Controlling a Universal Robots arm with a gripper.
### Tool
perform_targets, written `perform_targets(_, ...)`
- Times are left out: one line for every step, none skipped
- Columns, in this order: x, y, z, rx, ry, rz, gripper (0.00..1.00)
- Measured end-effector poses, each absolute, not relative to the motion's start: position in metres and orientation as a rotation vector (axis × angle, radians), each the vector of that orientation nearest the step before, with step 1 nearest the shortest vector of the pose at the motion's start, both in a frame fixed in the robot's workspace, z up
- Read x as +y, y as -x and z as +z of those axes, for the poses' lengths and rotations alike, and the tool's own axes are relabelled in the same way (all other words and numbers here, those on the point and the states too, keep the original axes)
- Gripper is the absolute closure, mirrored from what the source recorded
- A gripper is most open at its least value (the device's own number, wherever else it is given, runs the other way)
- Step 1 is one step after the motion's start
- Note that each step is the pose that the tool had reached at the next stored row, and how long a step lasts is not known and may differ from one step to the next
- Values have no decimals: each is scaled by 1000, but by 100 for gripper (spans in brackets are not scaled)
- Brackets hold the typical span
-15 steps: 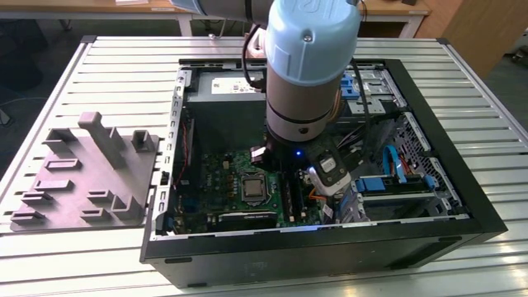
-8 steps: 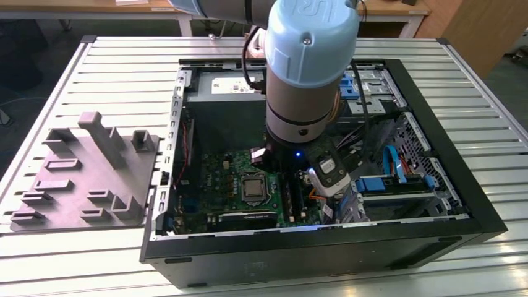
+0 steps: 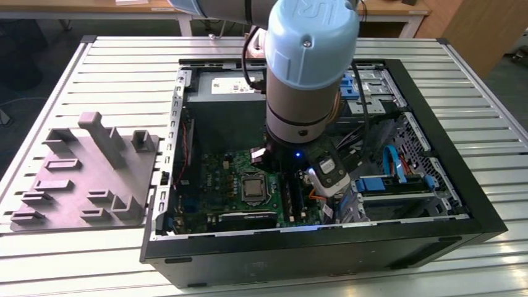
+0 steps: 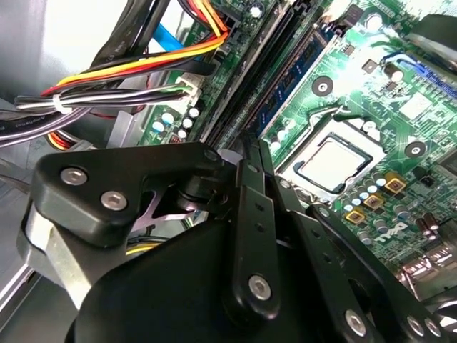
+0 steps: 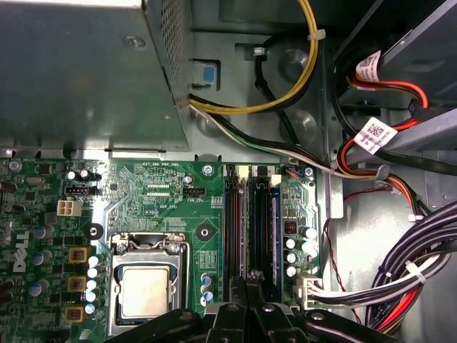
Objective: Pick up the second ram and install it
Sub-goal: 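Insert the second ram into the second slot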
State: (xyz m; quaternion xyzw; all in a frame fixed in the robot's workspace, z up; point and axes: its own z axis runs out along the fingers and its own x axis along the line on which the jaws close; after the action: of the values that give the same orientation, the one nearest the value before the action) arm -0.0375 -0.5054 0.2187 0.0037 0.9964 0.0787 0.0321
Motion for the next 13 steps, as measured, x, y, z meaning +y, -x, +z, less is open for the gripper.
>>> perform_targets(-505, 37, 219, 3067, -12, 248, 89)
perform_targets(-505, 38, 219, 3067, -12, 250, 89)
perform_targets(-505, 38, 219, 3067, -12, 251, 89)
perform_targets(-505, 38, 218, 3067, -12, 251, 89)
perform_targets(-505, 37, 218, 3067, -12, 251, 89)
perform_targets(-505, 37, 218, 3067, -12, 251, 89)
perform_targets(-505, 37, 217, 3067, -12, 251, 89)
perform_targets(-505, 37, 216, 3067, -12, 251, 89)
perform_targets(-505, 37, 216, 3067, -11, 251, 89)
perform_targets(-505, 37, 216, 3067, -11, 251, 89)
perform_targets(-505, 38, 216, 3067, -11, 251, 89)
perform_targets(-505, 38, 216, 3067, -11, 251, 89)
perform_targets(-505, 38, 216, 3067, -12, 251, 89)
